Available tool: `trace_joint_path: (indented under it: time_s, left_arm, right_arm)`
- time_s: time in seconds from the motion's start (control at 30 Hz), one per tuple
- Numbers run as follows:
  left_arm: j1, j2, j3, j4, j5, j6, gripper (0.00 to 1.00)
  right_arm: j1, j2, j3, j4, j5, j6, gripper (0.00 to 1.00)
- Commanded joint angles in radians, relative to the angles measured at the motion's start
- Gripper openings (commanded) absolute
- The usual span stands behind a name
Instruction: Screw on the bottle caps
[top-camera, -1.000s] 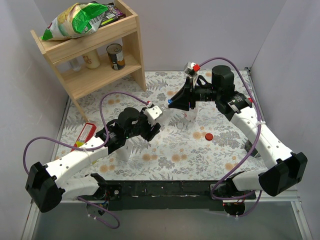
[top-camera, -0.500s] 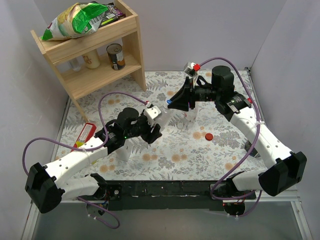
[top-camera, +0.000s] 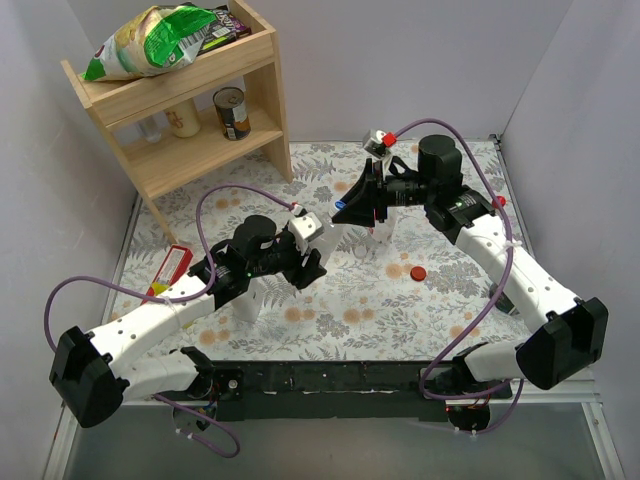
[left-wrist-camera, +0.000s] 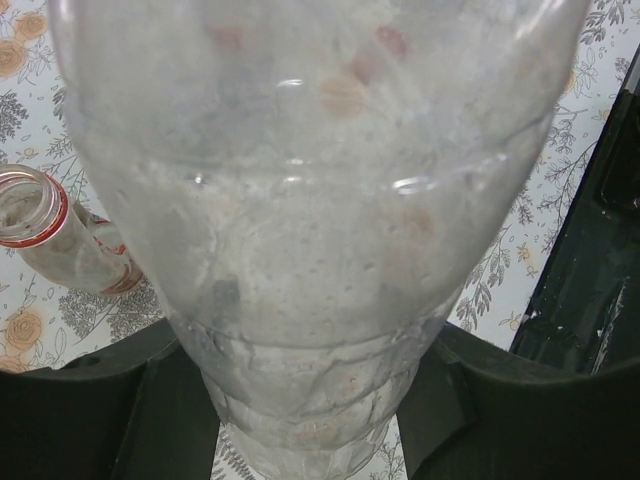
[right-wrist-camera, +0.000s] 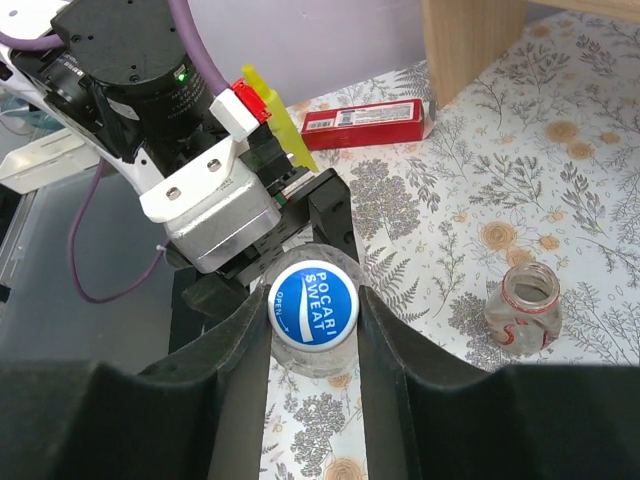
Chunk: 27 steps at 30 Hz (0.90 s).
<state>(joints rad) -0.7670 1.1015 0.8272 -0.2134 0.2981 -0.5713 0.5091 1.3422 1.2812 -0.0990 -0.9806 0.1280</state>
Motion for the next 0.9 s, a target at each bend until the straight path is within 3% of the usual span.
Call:
trace_joint_path:
  time_s: [0.0, 0.03, 0.07, 0.13, 0.17, 0.3, 0.5, 0.73, 0.87]
  left_arm:
    - [0.006, -0.037, 0.010, 0.062, 0.045, 0.010, 0.26]
    - [0.008, -0.041, 0.010, 0.059, 0.047, 0.010, 0.39]
    - [0.011, -0.045, 0.009, 0.054, 0.046, 0.010, 0.62]
    - [0.012, -0.055, 0.004, 0.048, 0.021, 0.010, 0.79]
    - [0.014, -0.061, 0.003, 0.033, 0.012, 0.010, 0.97]
    - [0.032, -0.086, -0.013, 0.020, -0.001, 0.014, 0.98]
    - [0.044, -0.063, -0.003, 0.055, -0.001, 0.014, 0.98]
    - [0.044, -0.052, -0.007, 0.101, 0.081, 0.005, 0.98]
    - [0.044, -0.069, -0.025, 0.097, 0.127, 0.004, 0.98]
  right_arm:
    - [0.011, 0.017, 0.026, 0.009, -0.072, -0.040, 0.10]
    - [0.005, 0.018, 0.068, -0.052, -0.075, -0.065, 0.09]
    - [0.003, 0.021, 0.090, -0.083, -0.075, -0.121, 0.08]
    - [-0.021, 0.025, 0.171, -0.149, -0.085, -0.169, 0.06]
    - [-0.027, 0.026, 0.205, -0.232, -0.087, -0.226, 0.06]
    - [-0.073, 0.040, 0.412, -0.390, -0.066, -0.339, 0.05]
    - [-0.194, 0.123, 0.730, -0.461, 0.130, -0.347, 0.01]
    - [-0.332, 0.187, 0.820, -0.503, 0.665, -0.433, 0.01]
    - [-0.455, 0.288, 0.860, -0.616, 0.674, -0.436, 0.01]
